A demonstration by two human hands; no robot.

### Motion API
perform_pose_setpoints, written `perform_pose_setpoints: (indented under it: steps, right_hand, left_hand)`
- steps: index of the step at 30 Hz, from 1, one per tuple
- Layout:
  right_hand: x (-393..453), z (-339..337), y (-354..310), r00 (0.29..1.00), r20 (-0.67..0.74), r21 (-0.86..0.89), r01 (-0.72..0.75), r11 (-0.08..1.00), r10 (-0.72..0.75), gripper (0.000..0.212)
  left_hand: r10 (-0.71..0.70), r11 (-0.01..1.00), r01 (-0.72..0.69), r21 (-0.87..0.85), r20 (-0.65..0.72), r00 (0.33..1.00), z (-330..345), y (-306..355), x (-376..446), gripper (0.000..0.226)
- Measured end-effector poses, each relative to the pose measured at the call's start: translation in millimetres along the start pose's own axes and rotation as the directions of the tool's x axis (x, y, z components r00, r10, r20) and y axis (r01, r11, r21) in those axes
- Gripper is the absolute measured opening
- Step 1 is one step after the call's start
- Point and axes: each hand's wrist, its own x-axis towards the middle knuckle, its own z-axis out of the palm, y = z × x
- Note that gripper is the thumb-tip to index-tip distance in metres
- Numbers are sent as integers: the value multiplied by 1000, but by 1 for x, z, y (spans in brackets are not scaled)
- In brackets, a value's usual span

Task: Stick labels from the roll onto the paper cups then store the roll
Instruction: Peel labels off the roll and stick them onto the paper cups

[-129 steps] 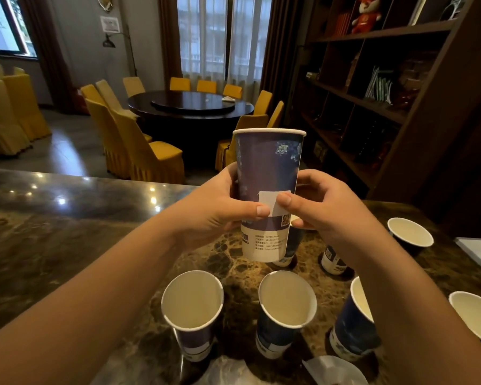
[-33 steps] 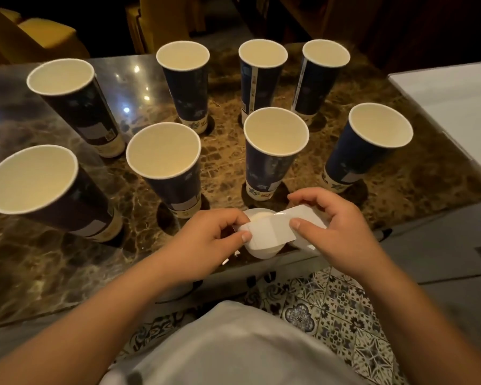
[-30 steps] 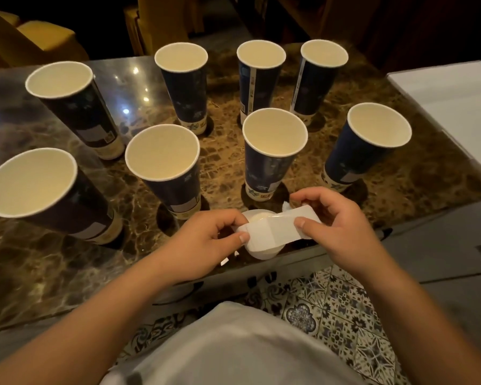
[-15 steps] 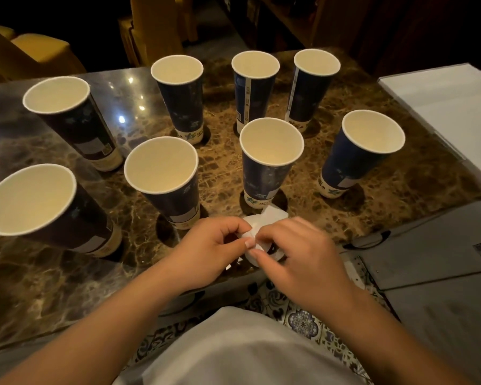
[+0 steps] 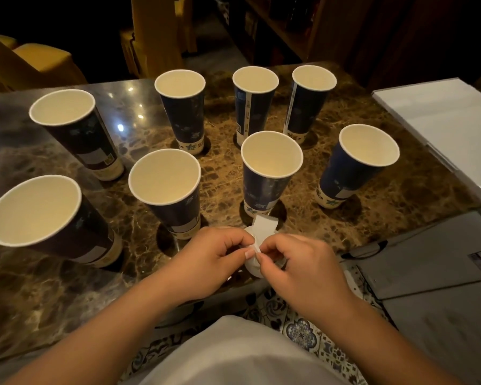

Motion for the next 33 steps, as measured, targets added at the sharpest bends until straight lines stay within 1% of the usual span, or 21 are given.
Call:
perform_pose_setpoints:
  steps: [5,8,10,12,13,14,16,17,18,19,20,22,24,25,26,27,28,29,30,31,33]
  right_hand:
    - [1,-2,1,999,39,31,-13,999,12,23]
    - [1,-3,-2,998,22,-84,54,995,-53,11]
    - [1,-3,-4,998,25,-112,57,992,-55,13]
    - [1,-3,-6,998,31,61,-48,997,46,16]
    - [2,-4,-6,987,58,231,-157,960,147,15]
    - [5,-7,-7,960,105,408,-280,869,260,16]
    - [8,-13,-7,885,163,668,-424,611,436,24]
    - [10,-16,-5,852,158,748,-433,503,498,28]
    - [11,-19,-3,829,132,797,-415,439,543,29]
    - [12,-22,-1,819,95,812,-392,432,566,27]
    - [11,-24,1,822,46,795,-374,478,568,25]
    - [8,-26,4,860,-82,672,-326,665,504,20]
    - [4,-27,3,912,-264,437,-177,882,314,17]
    - [2,-28,3,926,-342,271,-65,960,159,14]
    - [0,-27,3,926,-377,86,46,995,-10,13]
    - [-2,-26,2,913,-373,-80,146,986,-165,14]
    - [-4,-24,2,892,-350,-205,224,953,-285,14]
    - [-4,-22,1,869,-330,-287,279,916,-368,13]
    - [-4,-21,-1,848,-319,-342,313,886,-423,12]
    - [-3,-20,-3,832,-315,-380,330,864,-457,11]
    - [-1,-18,-5,813,-320,-411,343,845,-486,10]
  left_hand:
    - [21,999,-21,26,8,1000,0,-1,-2,12]
    - [2,1000,-2,31,14,1000,0,-1,-4,12]
    - [-8,1000,8,24,5,1000,1,0,-5,13]
    - [-26,1000,26,-3,-57,998,2,2,-7,13]
    - [-50,998,48,-28,-106,993,3,3,-8,13]
    - [-86,995,77,-65,-153,984,5,3,-9,13]
    - [-164,981,134,-139,-234,958,10,4,-11,14]
    - [-195,975,155,-159,-272,942,13,4,-11,15]
    - [-214,973,174,-152,-303,929,14,4,-12,18]
    - [-217,974,183,-132,-325,921,15,4,-12,24]
    - [-210,977,188,-97,-336,918,16,5,-12,32]
    - [-125,990,141,12,-386,914,16,9,-14,45]
    - [51,986,26,163,-451,891,15,15,-15,44]
    - [93,983,-6,182,-476,874,15,20,-16,33]
    - [57,994,-6,108,-480,876,15,25,-17,18]
    - [-68,996,32,-89,-438,896,14,32,-17,5]
    - [-235,931,116,-347,-325,916,11,40,-16,14]
    - [-381,778,221,-588,-161,911,8,47,-16,25]
    - [-455,604,308,-735,0,891,5,51,-15,30]
    - [-492,481,363,-798,97,865,2,54,-13,32]
    - [-521,387,398,-832,159,838,0,55,-13,30]
